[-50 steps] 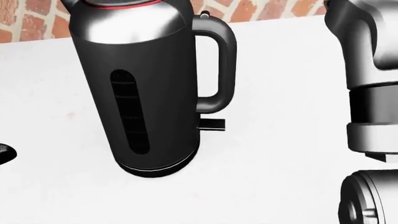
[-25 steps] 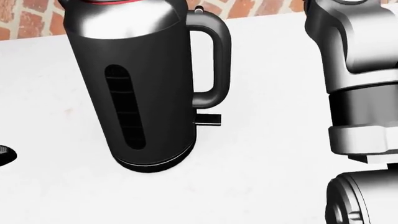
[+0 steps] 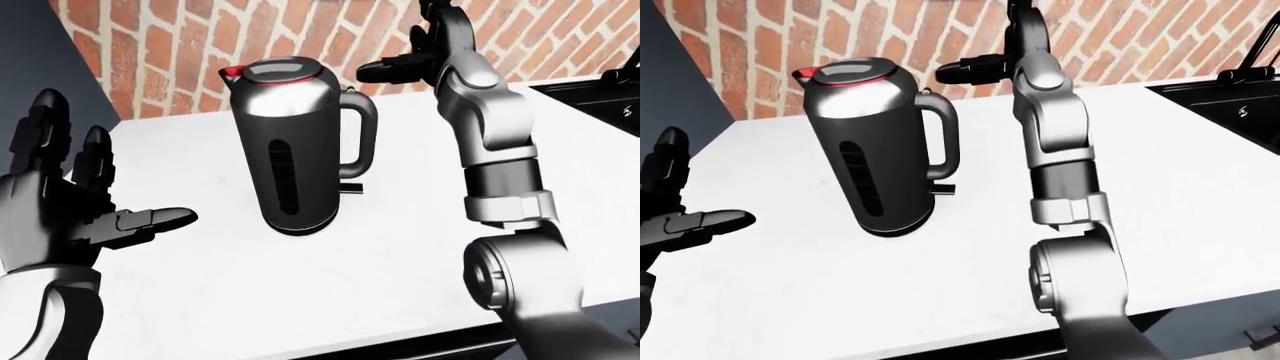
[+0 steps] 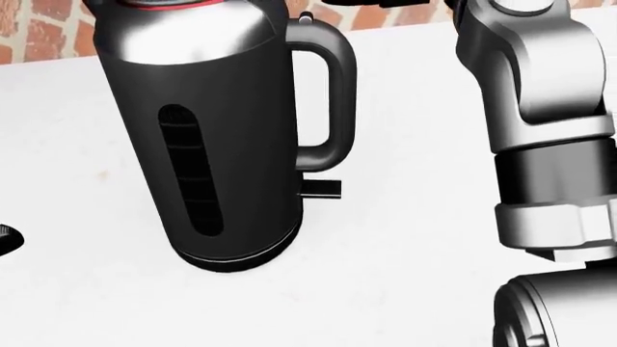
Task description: Press the button to open the lid of the electric kettle.
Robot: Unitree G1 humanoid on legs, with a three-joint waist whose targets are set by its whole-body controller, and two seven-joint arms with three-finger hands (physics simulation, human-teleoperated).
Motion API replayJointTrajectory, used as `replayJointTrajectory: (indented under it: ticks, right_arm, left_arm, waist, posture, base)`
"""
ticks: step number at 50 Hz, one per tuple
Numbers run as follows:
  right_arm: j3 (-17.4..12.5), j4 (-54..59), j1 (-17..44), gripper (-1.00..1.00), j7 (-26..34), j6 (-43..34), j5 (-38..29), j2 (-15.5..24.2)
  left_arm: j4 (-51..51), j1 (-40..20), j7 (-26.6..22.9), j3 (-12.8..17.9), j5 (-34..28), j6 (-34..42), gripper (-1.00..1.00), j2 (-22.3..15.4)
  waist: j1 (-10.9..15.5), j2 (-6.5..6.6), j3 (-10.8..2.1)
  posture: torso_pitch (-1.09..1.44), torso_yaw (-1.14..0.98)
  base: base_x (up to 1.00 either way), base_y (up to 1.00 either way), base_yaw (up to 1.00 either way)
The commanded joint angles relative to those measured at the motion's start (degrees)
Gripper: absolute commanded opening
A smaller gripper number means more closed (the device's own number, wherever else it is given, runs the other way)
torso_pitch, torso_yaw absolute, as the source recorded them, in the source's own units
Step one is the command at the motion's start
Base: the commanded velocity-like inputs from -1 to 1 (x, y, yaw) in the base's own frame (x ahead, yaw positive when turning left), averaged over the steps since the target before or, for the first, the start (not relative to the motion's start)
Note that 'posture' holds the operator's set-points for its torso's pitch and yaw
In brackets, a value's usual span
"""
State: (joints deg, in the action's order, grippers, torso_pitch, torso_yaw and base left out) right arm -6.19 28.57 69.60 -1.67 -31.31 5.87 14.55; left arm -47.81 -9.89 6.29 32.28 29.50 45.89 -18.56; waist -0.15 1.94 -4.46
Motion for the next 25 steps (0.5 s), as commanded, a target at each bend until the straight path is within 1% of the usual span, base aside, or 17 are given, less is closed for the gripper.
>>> replayJointTrajectory:
  ticks: [1, 16, 25]
  right_arm:
    - [-0.15, -2.34, 2.29, 1.0, 0.21, 1.31, 0.1, 0.35]
    - [0.23, -2.63, 2.2, 1.0, 0.52, 1.13, -0.37, -0.55]
    - [0.17, -4.49, 1.65, 1.0, 2.24, -0.54, 1.19, -0.82]
  left_arm:
    - [-1.4, -1.12, 0.07, 0.62, 0.21, -1.45, 1.0, -0.87]
    - [-1.51, -0.83, 0.14, 0.84, 0.51, -1.6, 1.0, -0.94]
    - [-1.42, -0.67, -0.03, 0.72, 0.34, -1.77, 1.0, -0.79]
  waist:
    - [0.01, 0.14, -1.11]
    - [-0.03, 0.24, -1.02]
    - [-0.04, 0.22, -0.98]
  posture:
    - [-0.16, 0.0]
    - [-0.16, 0.0]
    - [-0.16, 0.0]
  base:
    - [0.0, 0.0, 0.0]
    - [0.0, 0.0, 0.0]
    - [0.0, 0.0, 0.0]
